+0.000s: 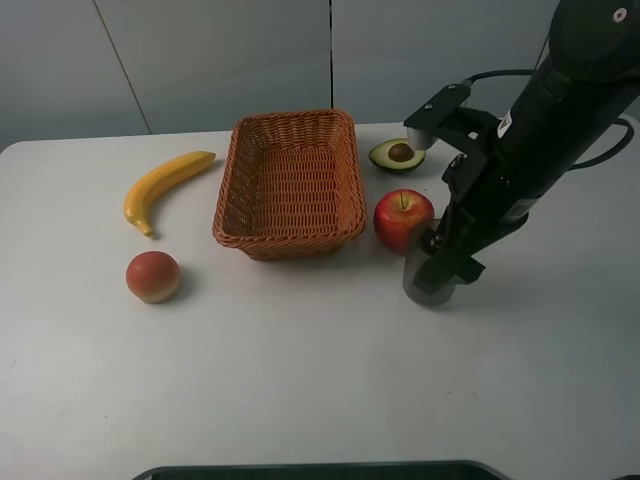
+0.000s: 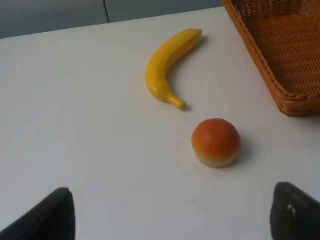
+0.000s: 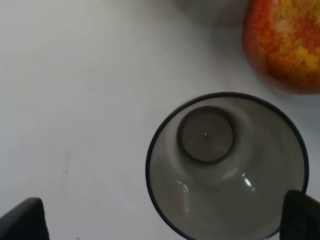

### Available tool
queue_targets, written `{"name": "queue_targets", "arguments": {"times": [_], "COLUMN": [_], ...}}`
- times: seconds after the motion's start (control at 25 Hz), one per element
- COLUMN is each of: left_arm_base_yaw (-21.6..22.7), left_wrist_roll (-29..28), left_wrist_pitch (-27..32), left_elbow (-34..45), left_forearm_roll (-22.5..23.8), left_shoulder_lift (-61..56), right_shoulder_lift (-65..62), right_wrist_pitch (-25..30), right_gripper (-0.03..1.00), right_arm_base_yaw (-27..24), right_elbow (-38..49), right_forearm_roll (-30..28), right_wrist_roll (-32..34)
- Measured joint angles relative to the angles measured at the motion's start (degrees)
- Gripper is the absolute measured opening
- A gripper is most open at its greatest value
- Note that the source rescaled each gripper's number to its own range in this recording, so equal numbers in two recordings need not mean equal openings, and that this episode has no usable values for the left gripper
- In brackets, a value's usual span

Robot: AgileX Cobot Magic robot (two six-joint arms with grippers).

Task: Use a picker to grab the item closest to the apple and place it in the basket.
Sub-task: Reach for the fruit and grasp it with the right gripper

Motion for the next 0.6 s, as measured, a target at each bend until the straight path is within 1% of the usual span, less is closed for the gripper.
{"name": "queue_targets", "arguments": {"times": [0.4, 0.6], "left_arm_base_yaw": [0.0, 0.0], "left_wrist_roll": [0.0, 0.0], "left_wrist_pitch": [0.0, 0.0], "left_elbow": [0.0, 0.0], "left_forearm_roll": [0.0, 0.0], "left_shoulder_lift": [0.0, 0.0], "right_shoulder_lift": [0.0, 0.25], "right_wrist_pitch": [-0.9, -1.83], "right_gripper": [1.0, 1.0], "right_arm_base_yaw": [2.48, 2.71], "right_elbow": [0.0, 0.0], "right_forearm_roll": [0.09, 0.09], "right_wrist_roll": [0.0, 0.0]}}
